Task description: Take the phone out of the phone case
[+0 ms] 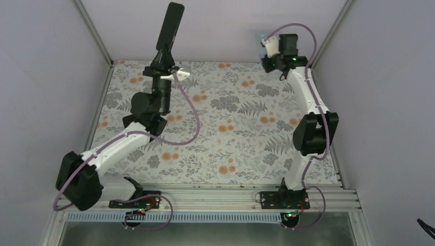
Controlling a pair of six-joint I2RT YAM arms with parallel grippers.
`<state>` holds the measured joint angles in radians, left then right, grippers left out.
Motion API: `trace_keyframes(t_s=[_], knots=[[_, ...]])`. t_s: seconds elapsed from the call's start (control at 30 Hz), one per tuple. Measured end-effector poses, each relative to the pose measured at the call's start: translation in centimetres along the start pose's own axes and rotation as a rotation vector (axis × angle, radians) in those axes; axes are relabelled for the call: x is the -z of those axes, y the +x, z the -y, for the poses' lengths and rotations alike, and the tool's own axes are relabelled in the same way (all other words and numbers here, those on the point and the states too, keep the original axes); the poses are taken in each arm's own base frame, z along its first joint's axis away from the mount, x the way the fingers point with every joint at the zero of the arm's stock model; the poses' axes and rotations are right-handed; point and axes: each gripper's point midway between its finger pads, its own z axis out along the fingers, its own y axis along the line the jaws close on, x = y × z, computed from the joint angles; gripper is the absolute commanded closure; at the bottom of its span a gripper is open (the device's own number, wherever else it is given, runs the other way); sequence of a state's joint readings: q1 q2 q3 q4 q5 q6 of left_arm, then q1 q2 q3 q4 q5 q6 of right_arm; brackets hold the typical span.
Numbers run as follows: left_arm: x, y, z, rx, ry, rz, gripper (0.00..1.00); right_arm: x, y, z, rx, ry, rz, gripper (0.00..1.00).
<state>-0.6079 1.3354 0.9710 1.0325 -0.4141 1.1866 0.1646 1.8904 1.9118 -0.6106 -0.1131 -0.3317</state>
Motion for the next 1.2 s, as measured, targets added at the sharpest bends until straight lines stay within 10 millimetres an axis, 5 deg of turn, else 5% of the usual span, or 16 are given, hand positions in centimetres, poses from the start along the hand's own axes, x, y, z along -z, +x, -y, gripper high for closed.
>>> trace_keyframes(t_s=[0.07,0.13,0.2,0.37,0.5,0.67,0.9,1.0,1.2], knots=[[1.4,0.6,-0.6,0.0,0.019,-0.019,0.98,-0.6,4.4,2.8,-0.005,0.044,-0.119,0.97],[3.1,2.1,1.8,-0.039,0.11,-0.051,0.98,-0.5,8.2,3.5,-0.007,0.027,-0.224,0.97],[5.1,4.4,5.8,-0.102,0.233,-0.094,0.98,-0.2,10.6,2.9,-0.008,-0.023,-0.282,0.97],[13.8,11.8,18.4,-0.35,0.655,-0.214,0.98,1.8,18.4,-1.0,-0.084,-0.254,-0.434,0.97],[19.2,14.7,23.8,-0.504,0.849,-0.232,0.98,3.2,24.8,-1.3,-0.211,-0.34,-0.544,0.97],[22.6,14.0,27.5,-0.586,0.967,-0.179,0.98,4.2,29.6,0.0,-0.33,-0.35,-0.611,0.96],[25.1,11.1,31.5,-0.61,1.121,-0.098,0.9,3.7,32.6,0.6,-0.335,-0.301,-0.668,0.89],[26.5,9.9,32.9,-0.611,1.2,-0.073,0.65,3.6,32.9,1.1,-0.321,-0.273,-0.68,0.86],[30.7,8.3,35.4,-0.601,1.434,-0.042,0.01,3.8,34.7,2.8,-0.249,-0.175,-0.747,0.18]])
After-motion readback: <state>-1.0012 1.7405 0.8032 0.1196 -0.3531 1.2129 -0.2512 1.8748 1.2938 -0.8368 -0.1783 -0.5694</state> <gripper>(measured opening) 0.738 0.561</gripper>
